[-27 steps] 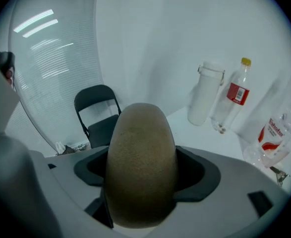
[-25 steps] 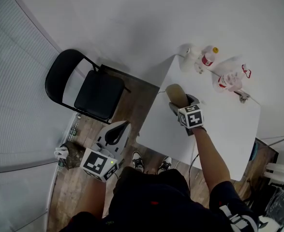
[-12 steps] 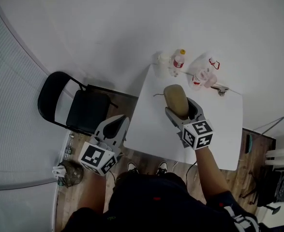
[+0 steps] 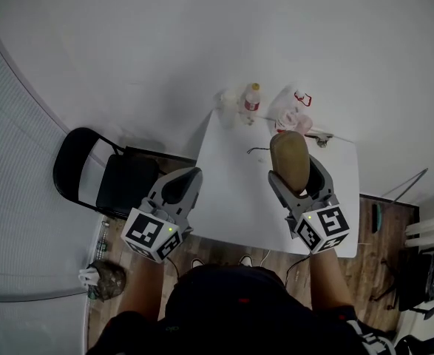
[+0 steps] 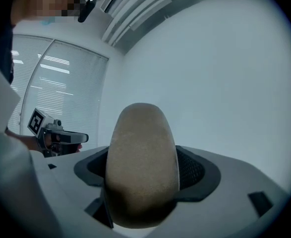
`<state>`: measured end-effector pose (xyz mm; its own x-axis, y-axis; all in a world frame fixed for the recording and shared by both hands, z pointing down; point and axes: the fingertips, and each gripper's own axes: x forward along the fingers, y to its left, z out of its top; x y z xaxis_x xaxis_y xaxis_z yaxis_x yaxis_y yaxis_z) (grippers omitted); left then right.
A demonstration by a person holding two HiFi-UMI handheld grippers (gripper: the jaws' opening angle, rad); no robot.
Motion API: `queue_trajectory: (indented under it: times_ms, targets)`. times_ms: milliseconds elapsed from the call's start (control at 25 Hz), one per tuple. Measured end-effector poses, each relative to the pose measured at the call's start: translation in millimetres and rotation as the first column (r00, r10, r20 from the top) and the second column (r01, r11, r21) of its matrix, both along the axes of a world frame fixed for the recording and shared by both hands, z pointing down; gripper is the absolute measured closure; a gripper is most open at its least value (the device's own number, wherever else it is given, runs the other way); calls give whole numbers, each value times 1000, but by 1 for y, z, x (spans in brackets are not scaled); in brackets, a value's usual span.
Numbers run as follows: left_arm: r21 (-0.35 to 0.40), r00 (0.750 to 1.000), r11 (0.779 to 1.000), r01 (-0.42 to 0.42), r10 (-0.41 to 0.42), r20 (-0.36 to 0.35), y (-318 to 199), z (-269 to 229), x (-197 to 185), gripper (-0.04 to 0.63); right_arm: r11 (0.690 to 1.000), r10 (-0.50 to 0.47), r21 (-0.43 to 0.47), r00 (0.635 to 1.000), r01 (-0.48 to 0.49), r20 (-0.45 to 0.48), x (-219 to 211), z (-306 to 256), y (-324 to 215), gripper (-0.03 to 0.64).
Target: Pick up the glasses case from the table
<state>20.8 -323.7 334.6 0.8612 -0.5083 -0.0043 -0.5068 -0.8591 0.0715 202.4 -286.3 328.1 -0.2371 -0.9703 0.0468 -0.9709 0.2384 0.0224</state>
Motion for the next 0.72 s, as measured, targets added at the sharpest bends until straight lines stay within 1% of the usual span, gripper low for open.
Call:
queue_trajectory:
  times_ms: [200,720]
  targets:
    - [7,1000,1000,-9,9,1,4,-4,9,575,1000,12,20,1000,-12,8,8,-6,13,239]
    - [10,1000,1000,18,-18,-2,8,-7,0,575,999,-14,37,1000,14,3,0,-15,19,239]
